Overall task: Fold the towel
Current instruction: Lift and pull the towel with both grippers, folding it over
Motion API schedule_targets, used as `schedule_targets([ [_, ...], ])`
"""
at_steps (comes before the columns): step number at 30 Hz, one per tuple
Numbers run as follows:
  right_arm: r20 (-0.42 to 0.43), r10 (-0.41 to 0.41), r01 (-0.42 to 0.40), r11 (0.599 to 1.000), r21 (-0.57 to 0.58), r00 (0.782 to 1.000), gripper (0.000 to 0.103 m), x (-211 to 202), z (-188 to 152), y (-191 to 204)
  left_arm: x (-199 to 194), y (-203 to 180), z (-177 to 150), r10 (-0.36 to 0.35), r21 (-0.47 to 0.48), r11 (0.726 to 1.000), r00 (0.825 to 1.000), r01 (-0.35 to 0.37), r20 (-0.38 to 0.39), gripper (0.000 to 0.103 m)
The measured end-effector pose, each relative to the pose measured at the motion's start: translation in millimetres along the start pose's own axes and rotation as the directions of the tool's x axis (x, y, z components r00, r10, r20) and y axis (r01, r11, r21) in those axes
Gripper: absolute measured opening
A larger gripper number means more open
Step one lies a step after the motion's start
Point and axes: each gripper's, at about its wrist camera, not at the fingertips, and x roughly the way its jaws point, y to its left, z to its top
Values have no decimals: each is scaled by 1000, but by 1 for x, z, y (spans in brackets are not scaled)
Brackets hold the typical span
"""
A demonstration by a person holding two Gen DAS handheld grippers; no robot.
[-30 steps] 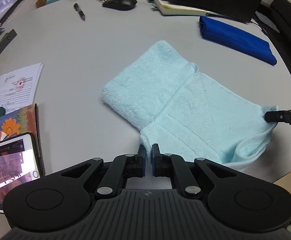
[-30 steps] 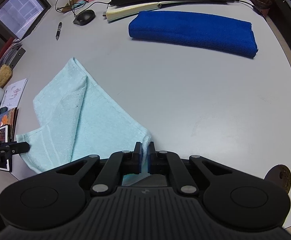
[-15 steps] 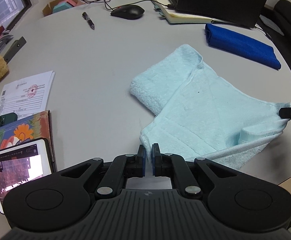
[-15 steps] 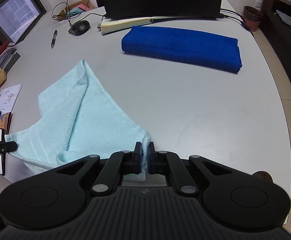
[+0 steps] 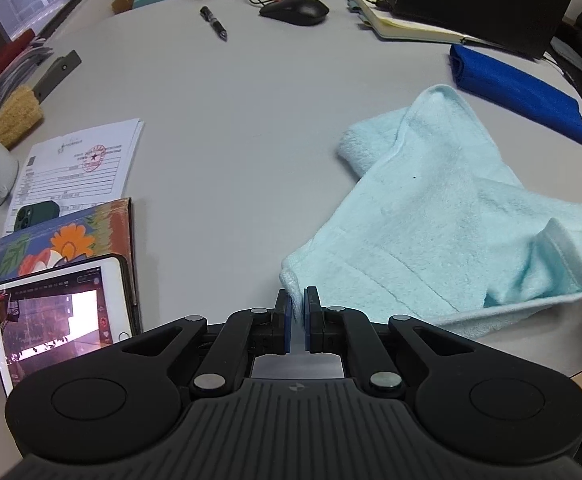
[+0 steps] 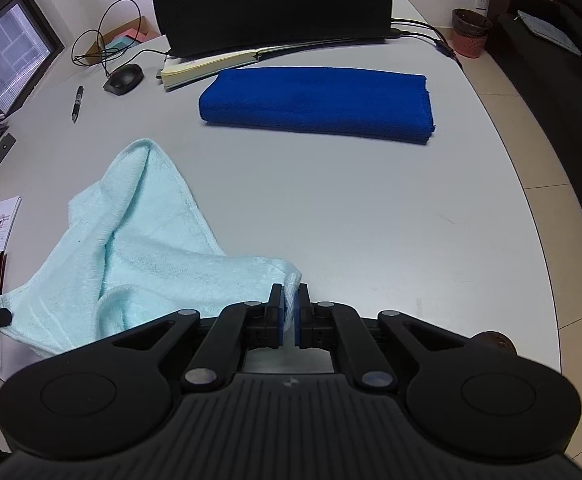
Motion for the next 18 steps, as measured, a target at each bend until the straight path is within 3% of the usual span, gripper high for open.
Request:
schedule_targets([
  [9,14,-68,67,997,46,998,5,-6,3,-32,5,22,10,60,21,998,998,-60,8,7],
  [18,20,-124,122,990,75,992,5,-11,9,-61,13,27,26,83,121,989,996,-85,26,8],
])
